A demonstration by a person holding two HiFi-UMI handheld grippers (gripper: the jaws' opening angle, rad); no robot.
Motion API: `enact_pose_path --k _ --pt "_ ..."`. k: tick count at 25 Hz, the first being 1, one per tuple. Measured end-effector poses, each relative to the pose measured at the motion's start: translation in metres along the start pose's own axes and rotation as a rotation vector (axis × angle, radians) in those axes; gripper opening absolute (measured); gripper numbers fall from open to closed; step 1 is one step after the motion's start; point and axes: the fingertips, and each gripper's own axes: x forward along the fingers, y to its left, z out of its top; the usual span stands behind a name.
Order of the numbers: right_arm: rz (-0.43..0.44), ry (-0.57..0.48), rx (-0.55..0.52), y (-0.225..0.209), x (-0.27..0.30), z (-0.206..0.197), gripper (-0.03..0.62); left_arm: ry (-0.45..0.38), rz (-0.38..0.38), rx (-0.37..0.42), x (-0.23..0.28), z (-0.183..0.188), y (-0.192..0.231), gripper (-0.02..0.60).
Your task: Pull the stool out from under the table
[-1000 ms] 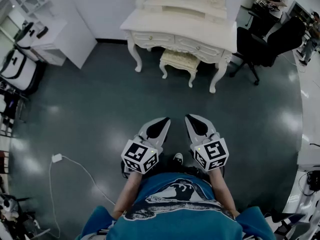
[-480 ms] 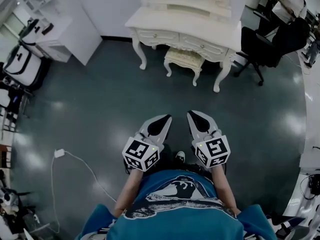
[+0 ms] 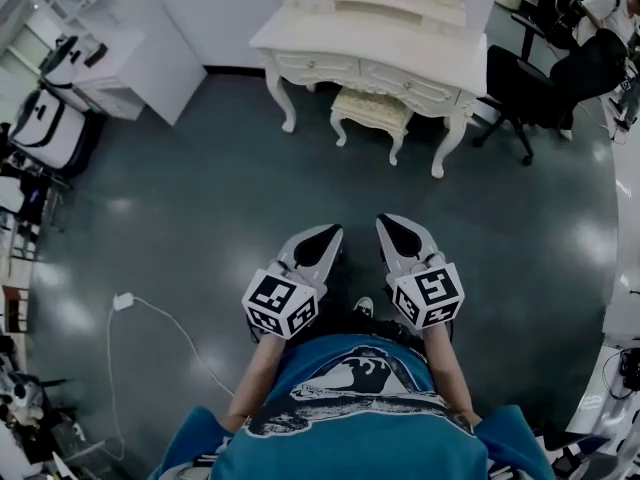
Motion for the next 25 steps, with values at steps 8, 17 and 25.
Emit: enact_pose_path --k 8,17,25 --pt "-0.014 0.007 0.017 -0.020 0.031 0.002 0.003 0.028 -0.012 0.003 0.028 0.001 0.033 0.012" --pt "-0.143 0.014 0.063 -0.097 0.086 0.023 0.003 0.064 -0.103 0.003 0.115 0.032 0.088 0.012" --pt "-0.220 0.063 0.104 -0.136 0.152 0.027 0.002 0.107 -0.155 0.005 0.169 0.053 0.159 0.012"
